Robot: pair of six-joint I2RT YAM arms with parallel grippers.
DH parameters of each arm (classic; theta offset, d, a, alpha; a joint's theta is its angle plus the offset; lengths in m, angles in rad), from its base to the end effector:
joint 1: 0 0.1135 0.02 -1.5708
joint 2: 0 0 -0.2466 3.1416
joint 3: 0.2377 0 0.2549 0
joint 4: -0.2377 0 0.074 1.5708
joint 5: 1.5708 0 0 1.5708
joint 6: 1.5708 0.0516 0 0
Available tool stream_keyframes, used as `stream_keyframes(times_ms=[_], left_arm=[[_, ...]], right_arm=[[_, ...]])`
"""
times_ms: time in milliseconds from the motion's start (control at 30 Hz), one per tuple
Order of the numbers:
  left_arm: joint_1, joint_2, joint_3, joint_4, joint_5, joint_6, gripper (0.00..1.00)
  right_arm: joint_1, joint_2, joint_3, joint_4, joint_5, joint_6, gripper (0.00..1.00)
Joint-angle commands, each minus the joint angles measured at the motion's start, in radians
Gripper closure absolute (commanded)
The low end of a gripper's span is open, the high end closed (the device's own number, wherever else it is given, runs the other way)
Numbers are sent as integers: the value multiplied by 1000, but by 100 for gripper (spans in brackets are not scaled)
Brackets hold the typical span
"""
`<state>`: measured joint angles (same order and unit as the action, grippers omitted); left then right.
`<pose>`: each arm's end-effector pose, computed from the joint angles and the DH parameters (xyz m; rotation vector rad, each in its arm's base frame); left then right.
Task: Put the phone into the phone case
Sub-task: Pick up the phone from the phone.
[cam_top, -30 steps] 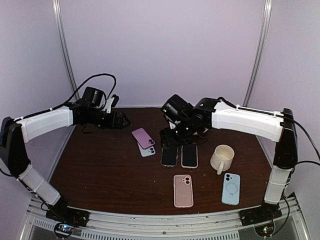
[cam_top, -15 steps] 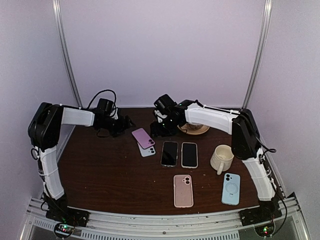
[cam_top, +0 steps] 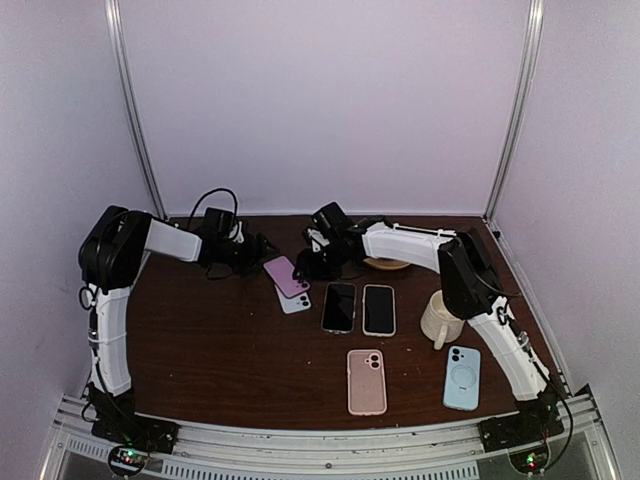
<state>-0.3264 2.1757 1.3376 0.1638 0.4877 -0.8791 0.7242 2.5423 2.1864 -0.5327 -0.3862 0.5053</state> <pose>0.4317 -0.1717 0.0977 -0.3809 2.4020 -1.1533 0.4017 0.3813 0.1280 -0.4699 2.6009 0.9610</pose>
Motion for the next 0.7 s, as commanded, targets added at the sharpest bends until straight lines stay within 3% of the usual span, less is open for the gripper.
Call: stream_keyframes(times_ms=[0, 667], left_arm=[[1, 40, 15, 61, 38, -41, 23], [-36, -52, -88, 209, 184, -126, 48]], right_arm=[[3, 47, 34, 45, -64, 31, 47], [3, 34, 12, 54, -115, 54, 51]])
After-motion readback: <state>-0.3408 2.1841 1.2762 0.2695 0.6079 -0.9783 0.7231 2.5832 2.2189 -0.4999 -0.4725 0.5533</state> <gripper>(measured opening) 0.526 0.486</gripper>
